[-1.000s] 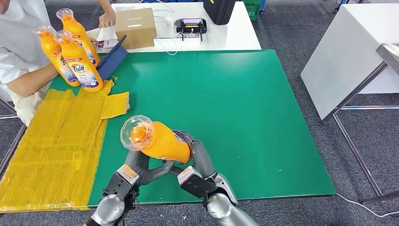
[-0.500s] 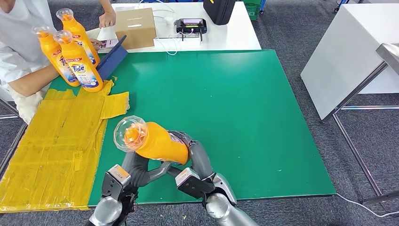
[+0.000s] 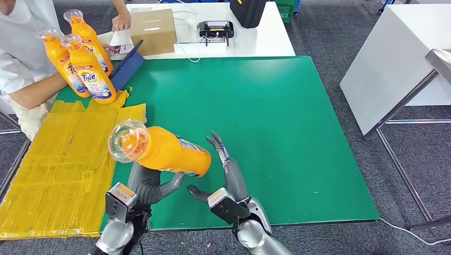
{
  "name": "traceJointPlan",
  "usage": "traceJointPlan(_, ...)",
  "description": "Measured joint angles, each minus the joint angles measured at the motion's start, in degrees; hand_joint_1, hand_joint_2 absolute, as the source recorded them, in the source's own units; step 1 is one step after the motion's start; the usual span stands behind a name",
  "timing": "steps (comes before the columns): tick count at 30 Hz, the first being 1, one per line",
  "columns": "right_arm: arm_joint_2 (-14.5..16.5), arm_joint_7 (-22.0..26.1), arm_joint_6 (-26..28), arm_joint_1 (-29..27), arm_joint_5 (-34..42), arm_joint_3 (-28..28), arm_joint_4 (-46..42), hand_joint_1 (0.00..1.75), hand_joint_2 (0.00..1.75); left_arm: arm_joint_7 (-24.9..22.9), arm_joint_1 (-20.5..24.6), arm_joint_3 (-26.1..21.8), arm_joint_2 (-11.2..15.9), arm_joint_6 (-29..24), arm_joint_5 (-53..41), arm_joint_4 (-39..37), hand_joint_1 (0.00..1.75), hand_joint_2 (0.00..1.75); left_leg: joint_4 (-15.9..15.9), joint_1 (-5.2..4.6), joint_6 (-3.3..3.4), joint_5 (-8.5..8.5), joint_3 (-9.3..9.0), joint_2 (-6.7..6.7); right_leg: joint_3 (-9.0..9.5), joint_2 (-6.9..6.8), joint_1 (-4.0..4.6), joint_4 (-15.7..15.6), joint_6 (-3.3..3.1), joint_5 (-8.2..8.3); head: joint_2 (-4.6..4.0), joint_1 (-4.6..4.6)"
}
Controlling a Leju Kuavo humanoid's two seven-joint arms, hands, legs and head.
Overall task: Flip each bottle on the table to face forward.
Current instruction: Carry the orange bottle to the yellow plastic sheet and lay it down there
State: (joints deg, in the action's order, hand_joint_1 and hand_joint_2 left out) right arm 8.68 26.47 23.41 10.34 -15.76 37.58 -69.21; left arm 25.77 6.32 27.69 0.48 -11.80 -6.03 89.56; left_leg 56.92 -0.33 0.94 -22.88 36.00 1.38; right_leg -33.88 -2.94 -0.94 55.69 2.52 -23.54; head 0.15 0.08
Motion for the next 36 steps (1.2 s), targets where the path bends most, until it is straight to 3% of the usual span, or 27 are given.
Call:
traceJointPlan(9, -0.67, 0.42, 2.08, -1.94, -0.25, -1.93, -5.62, 0.00, 1.75, -0.82, 0.49, -1.66, 0.03, -2.63, -0.08, 0.21, 1.75, 1.75, 0.00, 0.00, 0.00, 0.00, 0.00, 0.00, -0.01, 0.00, -0.01, 0.00, 0.00, 0.00, 0.00, 0.00)
traceJointPlan(12, -1.32, 0.46, 3.26, -3.41, -0.88, -3.58, -10.04, 0.00, 1.75, -1.99, 1.91, -4.17, 0.25, -8.15, -3.12, 0.21, 1.75, 1.75, 0.00, 0.00, 0.00, 0.00, 0.00, 0.00, -0.01, 0.00, 0.00, 0.00, 0.00, 0.00, 0.00, 0.01)
traceJointPlan(14, -1.75, 0.74, 4.30, -4.71, -1.49, -4.68, -13.14, 0.00, 1.75, -3.84, 3.68, -6.74, 0.60, -15.45, -10.71, 0.08, 1.75, 1.75, 0.00, 0.00, -0.01, 0.01, 0.00, -0.01, -0.01, 0.00, 0.01, 0.00, 0.00, 0.01, 0.00, 0.00)
traceJointPlan(16, -2.18, 1.32, 5.46, -6.04, -2.16, -5.67, -16.27, 0.00, 1.75, -7.82, 6.09, -9.54, 1.01, -22.78, -24.80, -0.58, 1.75, 1.75, 0.00, 0.01, -0.01, 0.02, 0.00, -0.02, -0.01, -0.02, 0.01, 0.01, 0.00, 0.01, 0.00, -0.01)
traceJointPlan(18, -2.61, 2.04, 6.48, -7.17, -2.92, -6.44, -19.53, 0.00, 1.75, -13.72, 8.92, -12.22, 1.28, -26.79, -44.08, -2.01, 1.75, 1.75, 0.00, 0.01, -0.02, 0.04, 0.00, -0.06, 0.01, -0.03, 0.01, 0.01, 0.00, 0.00, 0.00, 0.00)
traceJointPlan(21, -3.17, 2.79, 7.35, -8.26, -3.92, -6.94, -24.32, 0.00, 1.75, -23.01, 12.77, -15.23, 1.44, -27.68, -69.82, -5.10, 1.75, 1.75, 0.00, 0.00, -0.02, 0.04, -0.01, -0.03, 0.01, -0.01, -0.01, 0.02, 0.01, 0.03, 0.00, 0.01)
traceJointPlan(23, -3.48, 2.88, 7.48, -8.70, -4.34, -7.08, -27.13, 0.00, 1.75, -27.23, 14.60, -16.13, 1.55, -27.50, -78.65, -7.15, 1.75, 1.75, 0.01, -0.02, -0.02, 0.04, -0.01, 0.00, 0.00, 0.00, -0.02, 0.01, 0.02, 0.04, 0.00, 0.00)
traceJointPlan(31, -4.37, 2.86, 7.42, -9.41, -4.24, -7.17, -32.58, 0.00, 1.75, -31.68, 17.44, -17.16, 2.10, -26.19, -83.03, -11.45, 1.75, 1.75, 0.01, -0.01, -0.02, 0.04, 0.00, 0.00, -0.02, 0.00, -0.01, 0.01, 0.02, 0.03, 0.00, 0.01)
traceJointPlan(36, -4.93, 3.03, 6.55, -9.55, -3.06, -7.21, -35.95, 0.00, 1.75, -49.14, 22.35, -9.80, 7.69, -20.35, -83.82, -17.28, 1.75, 1.75, 0.01, 0.02, -0.04, 0.05, 0.00, 0.01, -0.06, 0.01, 0.02, 0.02, 0.00, 0.03, 0.00, -0.01)
